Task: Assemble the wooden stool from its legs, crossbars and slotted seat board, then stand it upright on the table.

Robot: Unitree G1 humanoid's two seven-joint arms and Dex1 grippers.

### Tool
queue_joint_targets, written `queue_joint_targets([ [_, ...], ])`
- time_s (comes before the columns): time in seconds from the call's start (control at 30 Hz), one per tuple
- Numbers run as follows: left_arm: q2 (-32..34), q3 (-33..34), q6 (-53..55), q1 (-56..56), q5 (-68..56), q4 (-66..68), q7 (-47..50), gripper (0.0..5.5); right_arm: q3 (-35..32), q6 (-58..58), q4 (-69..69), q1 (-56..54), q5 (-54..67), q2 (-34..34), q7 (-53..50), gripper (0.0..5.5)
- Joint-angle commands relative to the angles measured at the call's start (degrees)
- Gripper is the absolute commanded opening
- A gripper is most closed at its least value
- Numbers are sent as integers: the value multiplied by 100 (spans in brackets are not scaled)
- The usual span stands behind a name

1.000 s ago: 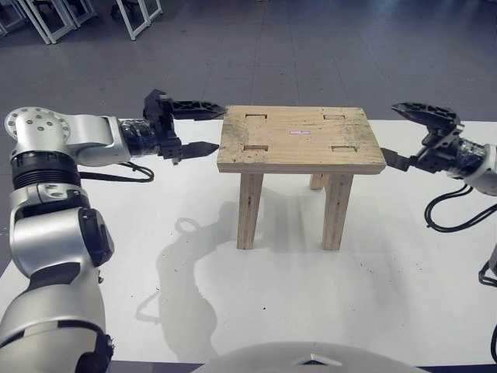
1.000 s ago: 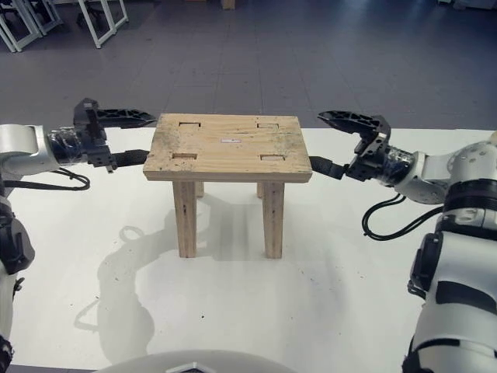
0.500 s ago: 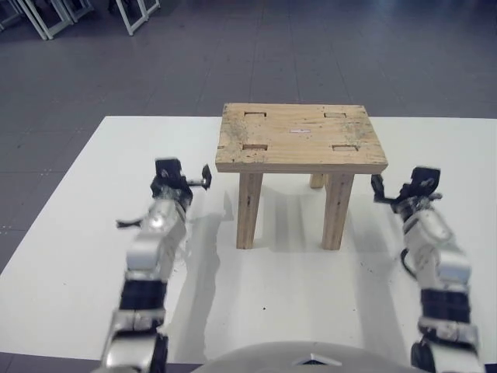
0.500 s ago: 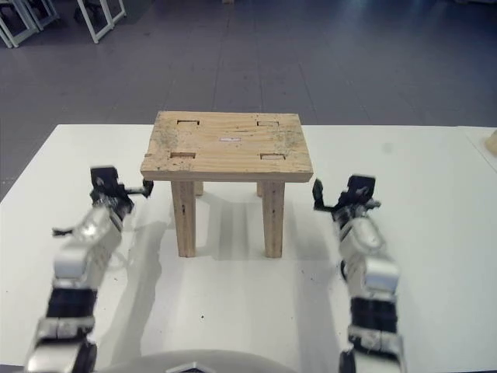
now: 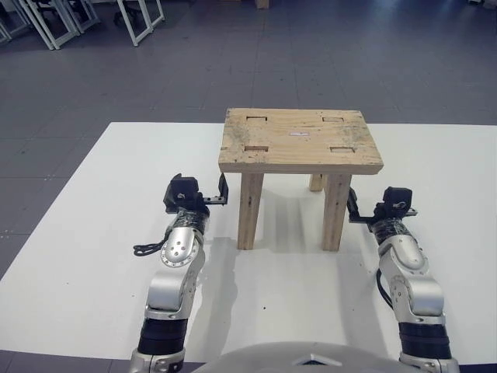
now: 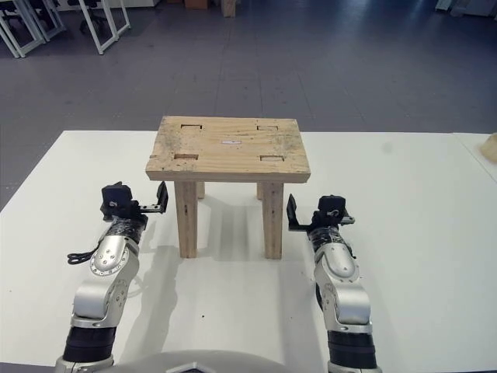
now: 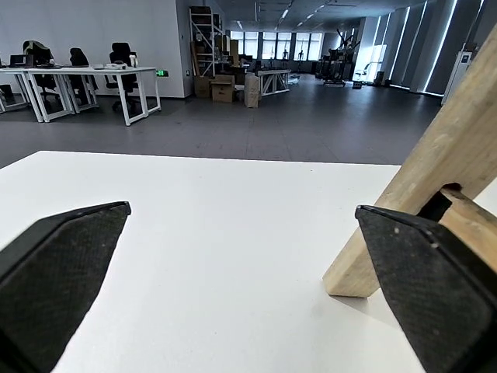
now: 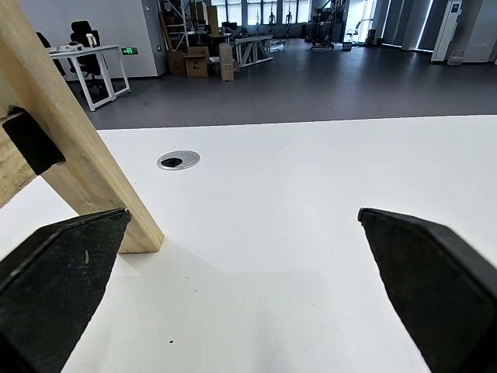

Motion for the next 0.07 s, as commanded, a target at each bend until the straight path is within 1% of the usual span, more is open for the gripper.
queue_joint_targets([
  [0.03, -19, 84, 203, -97, 74, -119, -139, 537, -24, 128, -89, -33, -50, 11, 42, 545],
  [0.07, -29, 86, 235, -97, 81, -118, -155, 537, -30, 143, -88, -42, -55, 5, 42, 545],
])
